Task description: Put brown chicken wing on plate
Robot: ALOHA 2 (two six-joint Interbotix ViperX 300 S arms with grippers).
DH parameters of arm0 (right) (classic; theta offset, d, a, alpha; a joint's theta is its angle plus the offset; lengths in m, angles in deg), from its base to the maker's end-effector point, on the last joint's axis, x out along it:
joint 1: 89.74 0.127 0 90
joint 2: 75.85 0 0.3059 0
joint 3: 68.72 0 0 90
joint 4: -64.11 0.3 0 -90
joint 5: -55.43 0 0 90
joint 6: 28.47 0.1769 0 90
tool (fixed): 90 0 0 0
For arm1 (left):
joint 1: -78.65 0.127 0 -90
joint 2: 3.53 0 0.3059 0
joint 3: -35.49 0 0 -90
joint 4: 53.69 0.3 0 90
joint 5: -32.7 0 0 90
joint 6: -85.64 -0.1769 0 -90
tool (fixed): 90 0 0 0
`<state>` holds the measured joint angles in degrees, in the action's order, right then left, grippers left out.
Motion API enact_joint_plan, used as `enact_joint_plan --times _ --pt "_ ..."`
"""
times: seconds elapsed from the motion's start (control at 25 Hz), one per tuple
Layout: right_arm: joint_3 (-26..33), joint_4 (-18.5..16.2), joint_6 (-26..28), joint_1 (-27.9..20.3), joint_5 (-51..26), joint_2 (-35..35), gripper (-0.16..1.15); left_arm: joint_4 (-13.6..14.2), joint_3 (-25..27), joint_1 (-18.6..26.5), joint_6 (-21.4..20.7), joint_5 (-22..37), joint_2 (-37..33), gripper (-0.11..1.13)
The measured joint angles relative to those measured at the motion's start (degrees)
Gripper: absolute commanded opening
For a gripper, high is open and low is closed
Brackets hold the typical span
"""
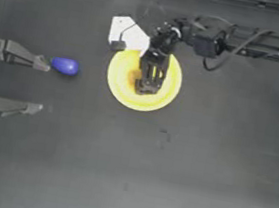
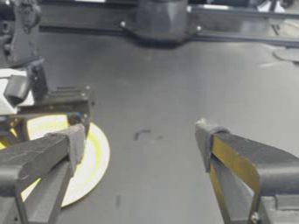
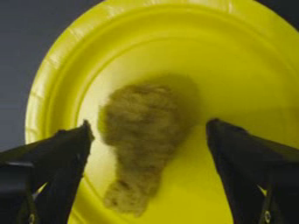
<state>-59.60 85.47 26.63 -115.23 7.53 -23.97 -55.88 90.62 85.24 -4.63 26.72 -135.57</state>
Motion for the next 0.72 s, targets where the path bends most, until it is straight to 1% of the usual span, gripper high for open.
enact_joint_plan --times 0.28,0.48,0.72 --pt "1.14 -0.18 0.00 -0.18 -0.62 0.09 1.02 0.00 0.00 0.00 0.00 0.26 0.00 1.03" --pt "1.58 -1.23 0.09 -0.44 -0.97 0.35 1.02 0.00 0.00 0.00 0.00 1.05 0.00 1.03" --pt "1.49 -2.02 0.18 -0.79 -1.14 3.52 1.01 0.00 0.00 0.00 0.00 1.05 0.00 1.03"
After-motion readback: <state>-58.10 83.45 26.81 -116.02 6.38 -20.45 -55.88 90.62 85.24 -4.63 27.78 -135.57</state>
